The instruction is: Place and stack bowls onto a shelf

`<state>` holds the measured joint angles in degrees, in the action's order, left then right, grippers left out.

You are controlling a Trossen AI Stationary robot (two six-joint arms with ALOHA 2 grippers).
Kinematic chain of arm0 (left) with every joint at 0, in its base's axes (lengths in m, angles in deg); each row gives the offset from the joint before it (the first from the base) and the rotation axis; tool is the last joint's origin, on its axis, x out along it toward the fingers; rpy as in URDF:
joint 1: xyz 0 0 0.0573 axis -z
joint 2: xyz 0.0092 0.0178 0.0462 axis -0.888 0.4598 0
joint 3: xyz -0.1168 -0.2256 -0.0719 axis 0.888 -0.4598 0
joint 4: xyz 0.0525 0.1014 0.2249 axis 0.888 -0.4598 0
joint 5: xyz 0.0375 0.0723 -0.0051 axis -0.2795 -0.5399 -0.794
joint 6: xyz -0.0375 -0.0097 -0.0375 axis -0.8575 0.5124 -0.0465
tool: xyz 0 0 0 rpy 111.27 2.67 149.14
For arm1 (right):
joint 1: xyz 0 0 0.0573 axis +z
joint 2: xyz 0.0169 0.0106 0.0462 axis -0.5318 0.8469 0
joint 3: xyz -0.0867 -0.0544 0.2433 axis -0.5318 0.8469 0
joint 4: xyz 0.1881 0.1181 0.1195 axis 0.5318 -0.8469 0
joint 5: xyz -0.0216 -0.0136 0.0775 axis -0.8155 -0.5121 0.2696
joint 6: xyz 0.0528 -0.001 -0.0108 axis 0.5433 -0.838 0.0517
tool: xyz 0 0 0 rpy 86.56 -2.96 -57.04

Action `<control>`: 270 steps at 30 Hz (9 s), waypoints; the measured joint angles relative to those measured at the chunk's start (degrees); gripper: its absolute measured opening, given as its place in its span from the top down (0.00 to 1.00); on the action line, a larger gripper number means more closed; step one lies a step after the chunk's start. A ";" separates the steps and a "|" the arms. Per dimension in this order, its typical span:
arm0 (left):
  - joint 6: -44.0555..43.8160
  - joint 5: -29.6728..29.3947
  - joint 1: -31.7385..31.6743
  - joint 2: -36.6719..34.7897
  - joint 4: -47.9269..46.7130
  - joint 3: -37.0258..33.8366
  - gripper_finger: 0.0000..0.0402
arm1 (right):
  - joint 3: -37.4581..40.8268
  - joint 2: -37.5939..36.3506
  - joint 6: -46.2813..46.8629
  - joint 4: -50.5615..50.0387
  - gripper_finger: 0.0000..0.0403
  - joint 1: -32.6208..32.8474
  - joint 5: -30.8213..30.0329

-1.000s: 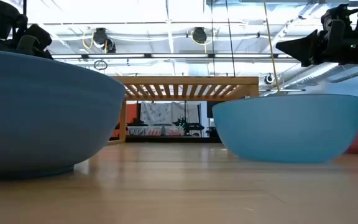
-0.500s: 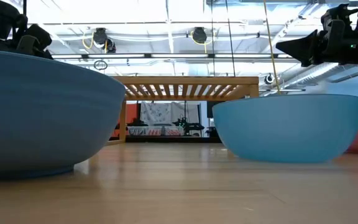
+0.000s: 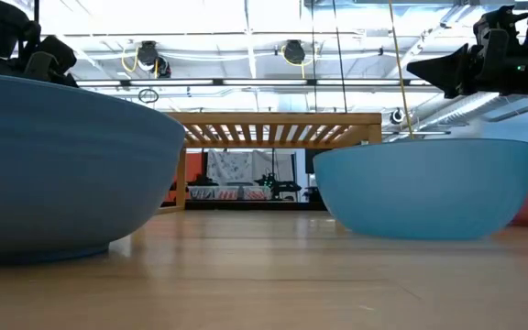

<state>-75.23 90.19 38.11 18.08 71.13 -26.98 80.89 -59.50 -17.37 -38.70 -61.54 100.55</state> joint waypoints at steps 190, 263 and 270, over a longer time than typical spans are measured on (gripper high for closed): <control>-63.78 -13.82 -32.50 77.11 -49.03 46.47 0.78 | 0.00 -0.02 -0.02 0.00 1.00 -0.01 0.00; -72.68 -6.95 -34.82 77.26 -36.15 36.82 0.78 | -0.01 -0.02 -0.68 0.02 1.00 0.00 0.02; -66.67 -5.94 -34.84 77.24 -34.00 34.67 0.78 | 0.00 -0.02 -0.68 0.53 1.00 -0.01 0.01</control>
<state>-141.89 84.25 3.27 95.32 37.13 7.69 80.89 -59.52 -18.05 -38.17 -61.55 100.57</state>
